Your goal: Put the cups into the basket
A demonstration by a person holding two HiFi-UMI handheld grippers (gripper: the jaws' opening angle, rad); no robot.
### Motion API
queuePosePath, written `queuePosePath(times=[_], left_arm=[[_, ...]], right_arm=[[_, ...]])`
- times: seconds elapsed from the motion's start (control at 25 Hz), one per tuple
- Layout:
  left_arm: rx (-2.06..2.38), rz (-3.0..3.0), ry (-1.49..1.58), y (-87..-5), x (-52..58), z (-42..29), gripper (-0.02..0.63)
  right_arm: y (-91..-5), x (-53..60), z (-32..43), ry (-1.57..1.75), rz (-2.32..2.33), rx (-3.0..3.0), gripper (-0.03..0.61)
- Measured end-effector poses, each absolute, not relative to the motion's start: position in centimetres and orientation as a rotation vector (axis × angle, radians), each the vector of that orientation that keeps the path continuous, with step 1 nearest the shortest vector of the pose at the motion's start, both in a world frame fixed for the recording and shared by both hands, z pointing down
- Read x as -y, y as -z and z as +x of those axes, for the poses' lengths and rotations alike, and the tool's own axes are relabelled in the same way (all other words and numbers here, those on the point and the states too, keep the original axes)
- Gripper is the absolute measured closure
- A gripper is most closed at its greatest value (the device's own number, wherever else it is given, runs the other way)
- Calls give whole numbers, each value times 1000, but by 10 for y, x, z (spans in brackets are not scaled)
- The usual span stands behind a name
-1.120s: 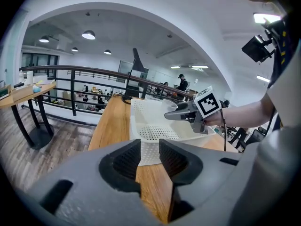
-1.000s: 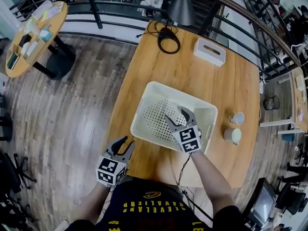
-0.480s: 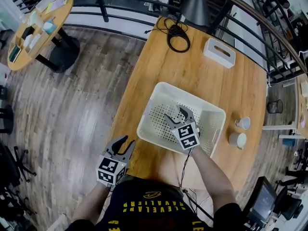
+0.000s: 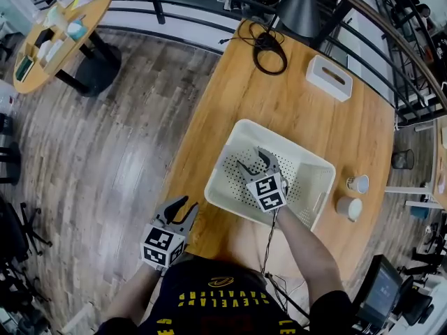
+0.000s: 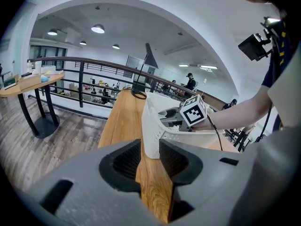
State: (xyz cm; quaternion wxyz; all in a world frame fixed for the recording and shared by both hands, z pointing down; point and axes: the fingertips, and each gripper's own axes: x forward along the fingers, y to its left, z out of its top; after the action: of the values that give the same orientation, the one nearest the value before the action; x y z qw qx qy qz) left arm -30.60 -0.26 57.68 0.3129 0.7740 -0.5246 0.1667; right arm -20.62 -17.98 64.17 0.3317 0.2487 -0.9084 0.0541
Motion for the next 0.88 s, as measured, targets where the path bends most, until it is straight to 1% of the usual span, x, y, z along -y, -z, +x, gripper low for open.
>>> queuePosePath(times=[0.56, 0.88], left_arm=[[1387, 2008, -444, -581, 2, -311, 503], [1384, 2023, -446, -579, 4, -309, 503]], right_arm=[[-656, 185, -210, -192, 649, 2362, 307], [-654, 183, -207, -122, 617, 2316, 305]])
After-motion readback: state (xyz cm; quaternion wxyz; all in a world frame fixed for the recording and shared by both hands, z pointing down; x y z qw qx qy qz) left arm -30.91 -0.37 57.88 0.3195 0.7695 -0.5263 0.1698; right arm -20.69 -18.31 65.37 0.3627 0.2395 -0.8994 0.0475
